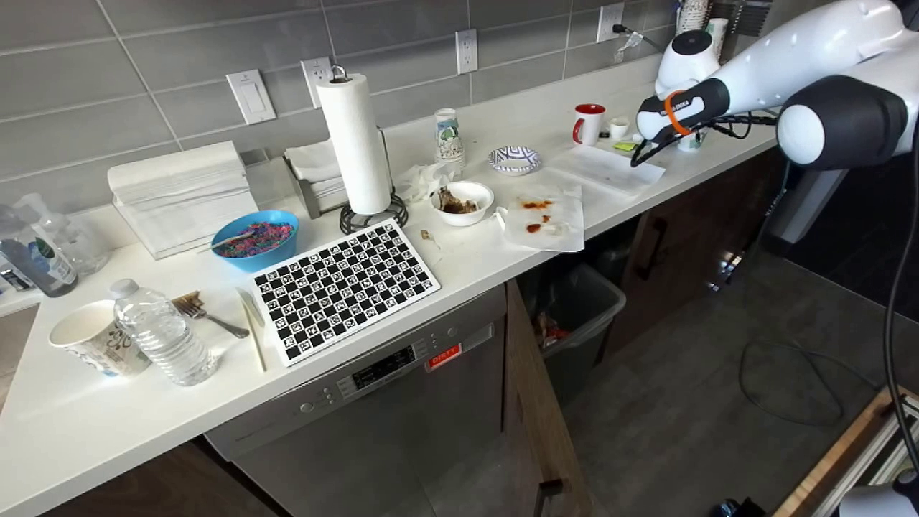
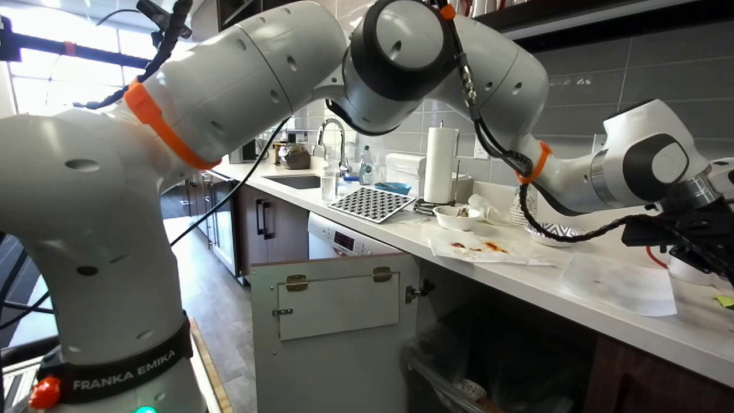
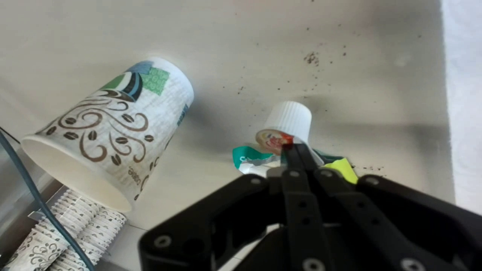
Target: Put the white item in the bin
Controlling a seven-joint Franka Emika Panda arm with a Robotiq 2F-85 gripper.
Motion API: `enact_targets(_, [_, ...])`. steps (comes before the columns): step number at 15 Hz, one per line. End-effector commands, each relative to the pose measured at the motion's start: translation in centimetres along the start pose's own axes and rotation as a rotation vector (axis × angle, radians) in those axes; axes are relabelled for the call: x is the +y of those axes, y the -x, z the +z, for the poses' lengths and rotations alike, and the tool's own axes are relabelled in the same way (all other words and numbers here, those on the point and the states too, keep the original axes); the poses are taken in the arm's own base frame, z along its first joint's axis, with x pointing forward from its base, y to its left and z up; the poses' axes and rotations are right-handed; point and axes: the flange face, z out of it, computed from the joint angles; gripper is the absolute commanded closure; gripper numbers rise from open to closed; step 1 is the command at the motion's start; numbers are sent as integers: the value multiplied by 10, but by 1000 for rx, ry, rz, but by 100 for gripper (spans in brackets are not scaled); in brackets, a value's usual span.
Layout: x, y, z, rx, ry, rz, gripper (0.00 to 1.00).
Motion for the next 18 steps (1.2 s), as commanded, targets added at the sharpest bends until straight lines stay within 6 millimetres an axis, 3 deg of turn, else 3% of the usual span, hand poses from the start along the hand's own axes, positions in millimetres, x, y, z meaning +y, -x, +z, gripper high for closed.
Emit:
enact_targets(1, [-1,22,-30,-16,-11,-2,100])
enact_targets(7, [7,60,-71,-98,49,-2,100])
enact_targets(12, [-13,94,-114,-78,14,-54,100])
enact_targets(18, [-37,165,-150,37,-87,-115,100])
